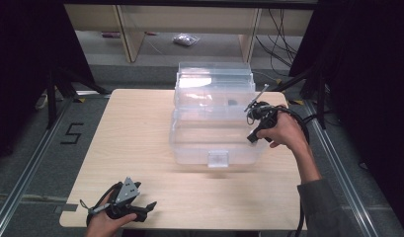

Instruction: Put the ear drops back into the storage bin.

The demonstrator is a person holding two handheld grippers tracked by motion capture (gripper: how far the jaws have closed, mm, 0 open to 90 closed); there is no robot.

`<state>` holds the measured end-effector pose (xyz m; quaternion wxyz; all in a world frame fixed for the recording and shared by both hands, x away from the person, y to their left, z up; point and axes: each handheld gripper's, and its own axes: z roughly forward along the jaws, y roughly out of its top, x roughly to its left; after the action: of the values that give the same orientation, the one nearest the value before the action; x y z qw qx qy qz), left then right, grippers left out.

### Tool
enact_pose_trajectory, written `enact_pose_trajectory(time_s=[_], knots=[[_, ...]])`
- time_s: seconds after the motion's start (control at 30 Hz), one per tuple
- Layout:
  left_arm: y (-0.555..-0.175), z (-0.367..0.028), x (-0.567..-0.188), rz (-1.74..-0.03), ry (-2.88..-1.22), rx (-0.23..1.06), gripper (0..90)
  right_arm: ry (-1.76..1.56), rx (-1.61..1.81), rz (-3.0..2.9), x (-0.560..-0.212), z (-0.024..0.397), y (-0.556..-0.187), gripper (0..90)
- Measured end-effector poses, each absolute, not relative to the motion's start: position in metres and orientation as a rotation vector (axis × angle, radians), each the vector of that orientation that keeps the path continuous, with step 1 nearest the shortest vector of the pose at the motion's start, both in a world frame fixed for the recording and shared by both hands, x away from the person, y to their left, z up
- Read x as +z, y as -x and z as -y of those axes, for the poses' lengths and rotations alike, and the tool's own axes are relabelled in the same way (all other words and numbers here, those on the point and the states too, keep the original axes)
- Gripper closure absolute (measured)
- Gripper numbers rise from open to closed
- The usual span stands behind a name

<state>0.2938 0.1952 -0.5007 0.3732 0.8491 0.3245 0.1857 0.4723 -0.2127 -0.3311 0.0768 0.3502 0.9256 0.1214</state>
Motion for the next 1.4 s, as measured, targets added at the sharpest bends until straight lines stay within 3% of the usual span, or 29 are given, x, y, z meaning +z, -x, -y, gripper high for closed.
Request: enact_pose_trajectory(time_s=[1.4], knots=[[-0.294,-0.194,-0.501,-0.835,-2.165,0.463,15.1,-1.264,0.178,-2.815,-0.404,0.204,-0.529,60.2]])
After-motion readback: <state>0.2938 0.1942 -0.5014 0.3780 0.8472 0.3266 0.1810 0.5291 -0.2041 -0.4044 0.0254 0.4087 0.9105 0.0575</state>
